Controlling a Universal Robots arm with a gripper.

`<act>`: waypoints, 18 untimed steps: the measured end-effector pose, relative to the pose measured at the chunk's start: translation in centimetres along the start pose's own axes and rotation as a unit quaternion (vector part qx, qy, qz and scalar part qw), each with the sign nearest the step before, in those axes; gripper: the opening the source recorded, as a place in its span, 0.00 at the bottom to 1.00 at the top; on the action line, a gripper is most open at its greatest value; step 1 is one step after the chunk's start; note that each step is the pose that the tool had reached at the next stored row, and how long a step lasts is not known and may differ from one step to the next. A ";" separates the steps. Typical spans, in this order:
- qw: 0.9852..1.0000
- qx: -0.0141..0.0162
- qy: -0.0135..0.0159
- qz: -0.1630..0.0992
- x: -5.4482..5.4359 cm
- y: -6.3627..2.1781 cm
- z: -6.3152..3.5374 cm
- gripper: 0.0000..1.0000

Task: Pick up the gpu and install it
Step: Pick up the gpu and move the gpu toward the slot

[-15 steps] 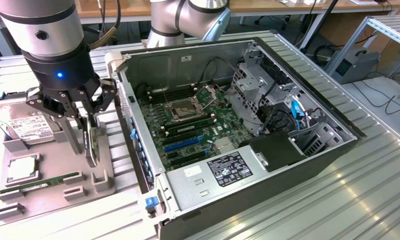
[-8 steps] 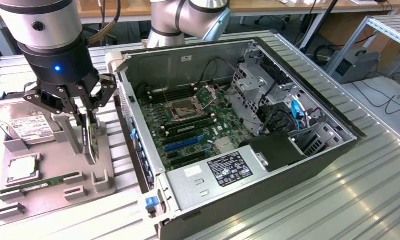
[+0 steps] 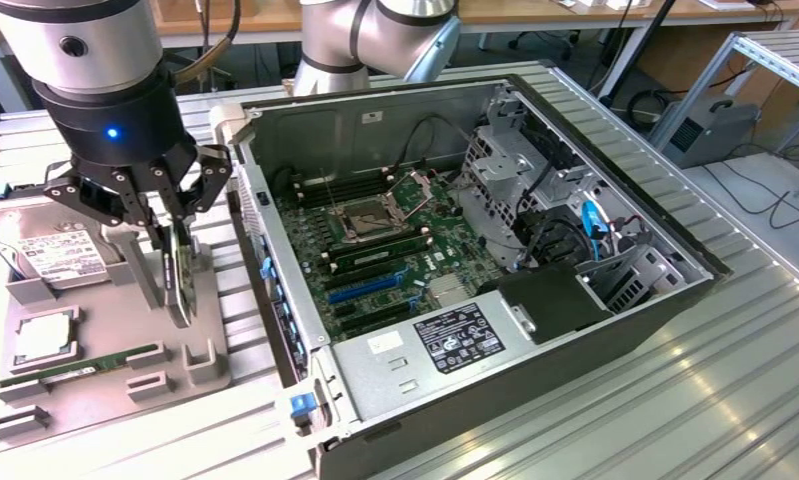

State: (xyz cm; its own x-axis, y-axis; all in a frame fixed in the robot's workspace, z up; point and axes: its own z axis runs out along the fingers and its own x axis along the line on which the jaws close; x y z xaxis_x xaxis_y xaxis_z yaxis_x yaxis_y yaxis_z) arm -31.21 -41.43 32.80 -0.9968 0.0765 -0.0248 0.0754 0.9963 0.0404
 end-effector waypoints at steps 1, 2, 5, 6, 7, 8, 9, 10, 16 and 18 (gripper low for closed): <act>1.000 0.000 0.000 0.000 0.0 0.00 -0.04 0.27; 1.000 0.000 0.000 0.000 0.0 0.00 -0.09 0.27; 1.000 0.000 0.000 0.000 0.0 0.01 -0.24 0.27; 1.000 0.000 0.000 0.000 0.0 0.01 -0.28 0.27; 1.000 0.000 0.000 0.000 0.0 0.01 -0.32 0.27; 1.000 0.000 0.000 0.000 0.0 0.02 -0.36 0.27; 1.000 0.000 0.000 0.000 0.0 0.02 -0.41 0.27; 1.000 0.000 0.000 0.000 0.0 0.02 -0.45 0.27; 1.000 0.000 0.000 0.000 0.0 0.03 -0.72 0.27; 1.000 0.000 0.000 0.000 0.0 0.03 -0.81 0.27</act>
State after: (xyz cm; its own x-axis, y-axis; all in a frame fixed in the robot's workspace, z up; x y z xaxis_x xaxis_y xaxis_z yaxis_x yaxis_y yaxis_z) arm -31.21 -41.44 33.61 -0.9968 0.0764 -0.0248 0.0754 0.9963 0.0404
